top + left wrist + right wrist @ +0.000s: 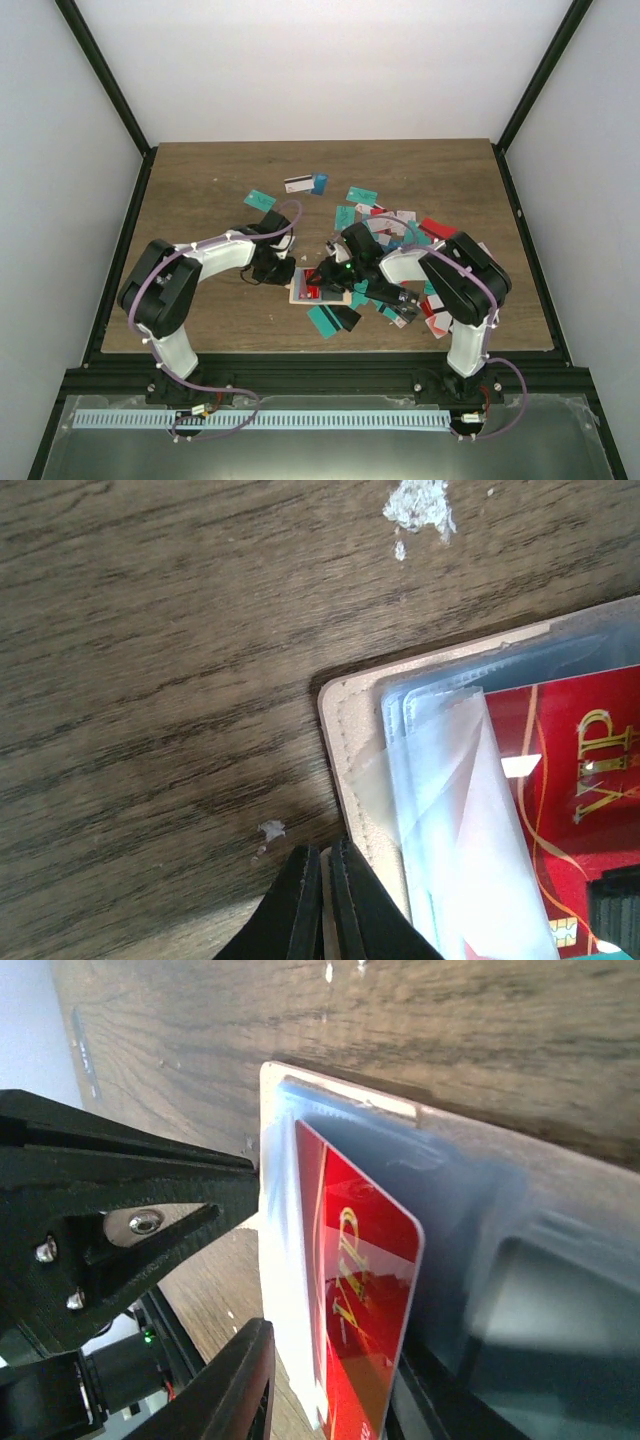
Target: Put the credit cards into the card holder
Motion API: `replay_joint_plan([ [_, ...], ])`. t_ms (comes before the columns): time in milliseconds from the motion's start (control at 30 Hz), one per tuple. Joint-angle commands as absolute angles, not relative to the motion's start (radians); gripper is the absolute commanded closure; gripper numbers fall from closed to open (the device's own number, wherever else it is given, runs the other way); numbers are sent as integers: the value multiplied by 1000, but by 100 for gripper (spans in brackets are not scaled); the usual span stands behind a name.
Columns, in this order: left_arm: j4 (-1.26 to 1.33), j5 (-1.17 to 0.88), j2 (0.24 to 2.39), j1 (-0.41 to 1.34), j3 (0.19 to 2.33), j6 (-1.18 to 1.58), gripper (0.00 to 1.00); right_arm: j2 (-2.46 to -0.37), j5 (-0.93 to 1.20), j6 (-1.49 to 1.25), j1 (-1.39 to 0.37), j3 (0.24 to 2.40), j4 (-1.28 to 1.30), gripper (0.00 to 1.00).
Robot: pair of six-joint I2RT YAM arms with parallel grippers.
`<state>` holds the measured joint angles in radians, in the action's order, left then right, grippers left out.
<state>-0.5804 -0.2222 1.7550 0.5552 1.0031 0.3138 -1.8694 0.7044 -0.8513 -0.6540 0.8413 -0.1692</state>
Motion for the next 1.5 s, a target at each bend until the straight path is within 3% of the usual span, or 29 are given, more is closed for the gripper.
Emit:
replay_joint_plan([
  [0, -608, -234, 1806, 560, 989, 327, 94, -1836, 611, -803, -666, 870, 41, 67],
  [300, -591, -259, 1800, 560, 974, 358, 94, -1789, 586, -712, -668, 948, 214, 51],
  [467, -578, -267, 1782, 561, 958, 374, 93, -1783, 578, -679, -670, 997, 271, 51],
  [567, -568, -267, 1769, 561, 945, 385, 93, -1798, 585, -673, -675, 1009, 277, 55],
  [867, -546, -274, 1736, 563, 905, 403, 93, -1862, 581, -676, -684, 1027, 281, 84],
  [1200, -544, -289, 1732, 566, 912, 413, 93, -1896, 624, -722, -692, 1019, 232, 97],
  [1467, -560, -276, 1716, 567, 917, 413, 93, -1901, 632, -737, -712, 1013, 233, 94],
])
